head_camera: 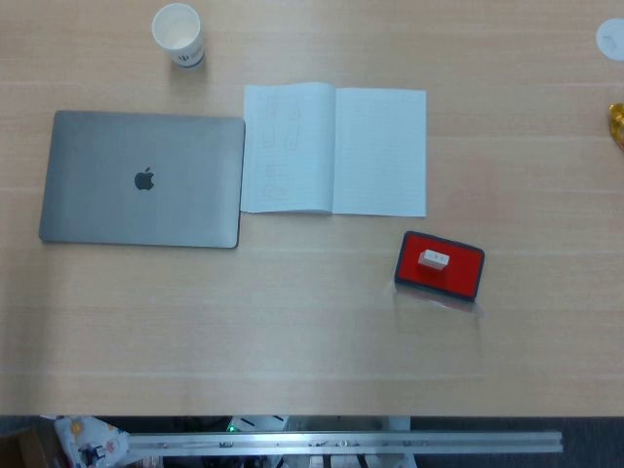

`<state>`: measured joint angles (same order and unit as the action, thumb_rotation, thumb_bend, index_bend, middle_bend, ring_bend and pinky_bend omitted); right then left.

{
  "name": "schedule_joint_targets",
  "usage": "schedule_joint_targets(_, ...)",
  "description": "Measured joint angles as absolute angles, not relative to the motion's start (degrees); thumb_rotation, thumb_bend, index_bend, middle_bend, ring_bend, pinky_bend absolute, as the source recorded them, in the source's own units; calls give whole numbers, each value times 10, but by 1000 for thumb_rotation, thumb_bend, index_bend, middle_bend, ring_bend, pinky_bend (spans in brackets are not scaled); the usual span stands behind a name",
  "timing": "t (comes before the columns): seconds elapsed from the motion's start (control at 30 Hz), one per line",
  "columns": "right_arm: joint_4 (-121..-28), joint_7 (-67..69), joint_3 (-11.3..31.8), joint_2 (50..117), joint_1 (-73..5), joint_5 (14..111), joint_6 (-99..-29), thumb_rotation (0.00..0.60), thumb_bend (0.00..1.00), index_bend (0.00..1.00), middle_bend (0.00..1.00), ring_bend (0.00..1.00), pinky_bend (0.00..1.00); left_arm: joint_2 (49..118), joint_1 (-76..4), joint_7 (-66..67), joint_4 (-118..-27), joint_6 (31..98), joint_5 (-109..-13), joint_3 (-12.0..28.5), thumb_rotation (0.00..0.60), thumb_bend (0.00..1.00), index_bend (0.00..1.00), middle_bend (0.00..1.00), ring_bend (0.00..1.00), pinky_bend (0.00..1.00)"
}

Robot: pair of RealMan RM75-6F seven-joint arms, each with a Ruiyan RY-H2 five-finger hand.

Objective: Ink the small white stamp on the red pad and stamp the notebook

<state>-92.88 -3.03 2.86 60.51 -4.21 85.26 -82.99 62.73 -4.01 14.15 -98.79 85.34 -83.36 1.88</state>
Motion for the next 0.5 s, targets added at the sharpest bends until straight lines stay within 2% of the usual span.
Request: schedule_joint_targets(0.5,-966,-48,31,591,-65,877,-813,600,137,446,471,393,413,627,-35,135,-985,860,-841,15,600,180,315,285,261,221)
